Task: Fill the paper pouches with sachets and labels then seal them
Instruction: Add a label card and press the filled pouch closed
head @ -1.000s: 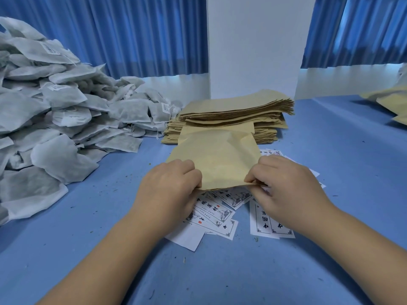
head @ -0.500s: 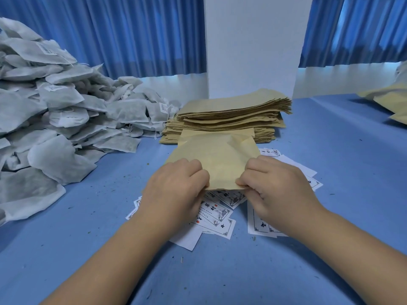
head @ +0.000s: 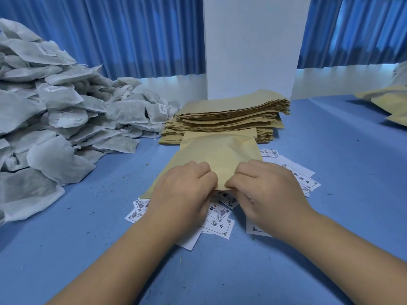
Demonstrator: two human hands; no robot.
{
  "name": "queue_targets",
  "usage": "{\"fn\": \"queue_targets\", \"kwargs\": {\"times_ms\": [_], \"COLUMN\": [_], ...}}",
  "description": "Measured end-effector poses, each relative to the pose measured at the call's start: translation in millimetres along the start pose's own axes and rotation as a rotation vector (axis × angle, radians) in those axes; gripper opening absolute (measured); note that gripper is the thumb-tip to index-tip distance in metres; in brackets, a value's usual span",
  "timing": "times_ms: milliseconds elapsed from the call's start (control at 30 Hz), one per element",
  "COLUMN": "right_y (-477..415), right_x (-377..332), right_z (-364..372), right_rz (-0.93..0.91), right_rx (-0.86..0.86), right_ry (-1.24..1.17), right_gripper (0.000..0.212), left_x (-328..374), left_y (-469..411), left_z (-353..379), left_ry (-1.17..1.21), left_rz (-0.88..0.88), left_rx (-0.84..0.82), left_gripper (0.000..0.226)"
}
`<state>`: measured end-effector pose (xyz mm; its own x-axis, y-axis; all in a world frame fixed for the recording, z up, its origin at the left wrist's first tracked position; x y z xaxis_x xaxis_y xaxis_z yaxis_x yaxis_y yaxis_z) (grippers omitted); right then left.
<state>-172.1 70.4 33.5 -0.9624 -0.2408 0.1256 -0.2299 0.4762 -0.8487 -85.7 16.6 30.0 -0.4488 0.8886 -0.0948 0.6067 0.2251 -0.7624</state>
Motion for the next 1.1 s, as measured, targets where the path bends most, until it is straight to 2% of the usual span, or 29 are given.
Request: {"fn": "queue_targets", "kwargs": {"times_ms": [200,367,567,733,900,967,1100], "right_y": [0.0,-0.9,0.0,-1.5,-0.4,0.3,-0.9], "right_x": [3.6,3.8,5.9,15.0,11.8,11.5,19.7], "right_z": [0.3,-1.9,3.0,-7.5,-9.2,-8.6,-7.6], "right_rz": [0.031,0.025,0.021,0.02,0.026,0.025,0.132], "right_rx": [-0.033,0.01,-0.089,-0.017,0.017,0.013,-0.021], "right_ry": [-0.042,-0.087,-0.151,-0.18,-0.148,-0.149,-0.217], "right_gripper": [0.001,0.005,0.019,0.008,0.005,0.005,0.039], "left_x": [-4.2,-1.4,1.3,-5.2,7.3,6.6,0.4], "left_y": [1.8,0.8,-2.0,0.6,-0.8,-1.2,1.2], "left_z": [-0.3,2.7,-5.1,-4.5,-5.1,-7.7,-8.0], "left_ry": [0.008,-0.007,-0.002,-0.008,0.04,0.027,-0.005], "left_rz": [-0.035,-0.045,0.027,-0.023,0.081,0.072,0.022], "left_rx": [-0.007,0.005,0.073,0.065,0.113,0.145,0.166], "left_gripper": [0.02,0.018,0.019,0.015,0.015,0.015,0.012]}}
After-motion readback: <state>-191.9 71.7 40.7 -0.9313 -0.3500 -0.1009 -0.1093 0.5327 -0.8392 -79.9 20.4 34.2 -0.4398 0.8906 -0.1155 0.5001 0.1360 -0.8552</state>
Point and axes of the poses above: each hand's wrist, its own y-axis away from the middle knuckle, its own z-axis out of the palm, x = y × z, the point moved 8 cm from there along -y, towards the middle knuckle, and after that the axes turned 10 degrees about x, right-handed, at the moved point
